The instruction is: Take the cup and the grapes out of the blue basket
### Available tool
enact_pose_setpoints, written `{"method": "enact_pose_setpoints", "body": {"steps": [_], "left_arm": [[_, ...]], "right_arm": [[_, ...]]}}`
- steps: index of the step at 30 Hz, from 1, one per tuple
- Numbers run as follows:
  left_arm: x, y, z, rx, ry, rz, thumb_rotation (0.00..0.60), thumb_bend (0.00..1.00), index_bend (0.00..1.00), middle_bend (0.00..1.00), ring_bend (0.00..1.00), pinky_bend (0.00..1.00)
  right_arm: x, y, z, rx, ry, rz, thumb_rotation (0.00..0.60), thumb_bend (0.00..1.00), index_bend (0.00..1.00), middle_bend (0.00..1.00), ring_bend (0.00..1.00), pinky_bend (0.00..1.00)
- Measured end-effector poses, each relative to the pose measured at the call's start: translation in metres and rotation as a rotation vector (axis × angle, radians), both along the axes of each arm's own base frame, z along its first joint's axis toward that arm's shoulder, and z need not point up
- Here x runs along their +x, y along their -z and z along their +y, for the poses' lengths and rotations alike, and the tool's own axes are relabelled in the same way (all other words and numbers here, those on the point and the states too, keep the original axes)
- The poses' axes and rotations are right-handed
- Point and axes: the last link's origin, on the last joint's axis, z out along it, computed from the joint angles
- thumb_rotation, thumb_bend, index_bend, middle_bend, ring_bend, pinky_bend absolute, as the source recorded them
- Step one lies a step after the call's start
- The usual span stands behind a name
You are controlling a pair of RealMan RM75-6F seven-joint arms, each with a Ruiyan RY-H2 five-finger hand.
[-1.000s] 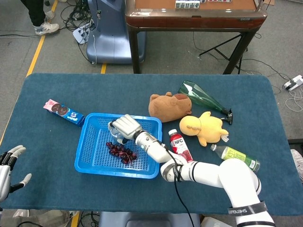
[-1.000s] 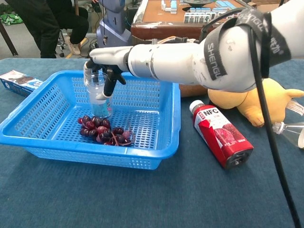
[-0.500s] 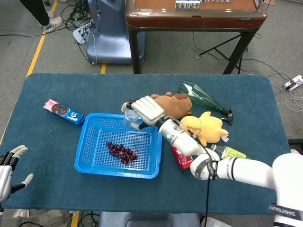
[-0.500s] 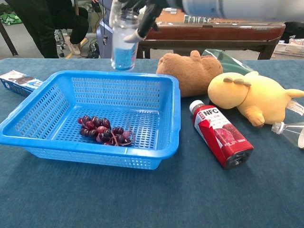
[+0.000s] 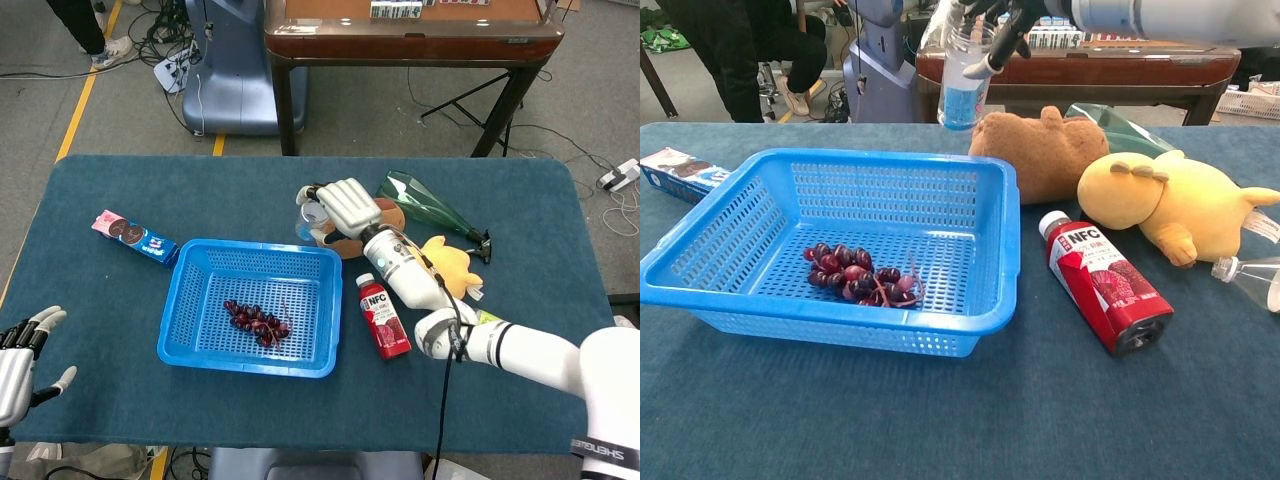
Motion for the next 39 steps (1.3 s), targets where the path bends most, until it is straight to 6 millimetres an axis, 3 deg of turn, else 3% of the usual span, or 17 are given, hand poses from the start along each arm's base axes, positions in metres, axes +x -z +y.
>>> {"method": "enact_pose_setpoints", "body": {"steps": [11,23,31,39], "left_arm": [[-0.007,-0.004,-0.004,0.01,-0.021,0.001,0.6,0.24,0.23,0.19,0.2,0.23],[-0.01,-0.008,-0.007,0.021,-0.034,-0.002,0.6,0.24,0.23,0.19,0.2,0.23],[-0.007,-0.007,-0.005,0.017,-0.021,-0.001,0.6,0.24,0.23,0.19,0.2,0.23],[-0.001,-0.006,0.001,-0.002,0.017,0.001,0.6,0.24,0.24,0.19,0.2,0.23]], "right_arm": [[0.026,0.052,-0.016,0.05,0.024,0.004,0.6,0.36,0.44,0.35,0.37,0.59],[0.025,0.075,-0.024,0.095,0.081,0.062,0.6,0.36,0.12,0.22,0.23,0.43],[0.027,0.065,-0.023,0.089,0.07,0.042,0.6,0.36,0.08,0.19,0.19,0.38],[0.016,0.026,-0.014,0.038,0.029,0.011,0.6,0.36,0.08,0.2,0.19,0.38]]}}
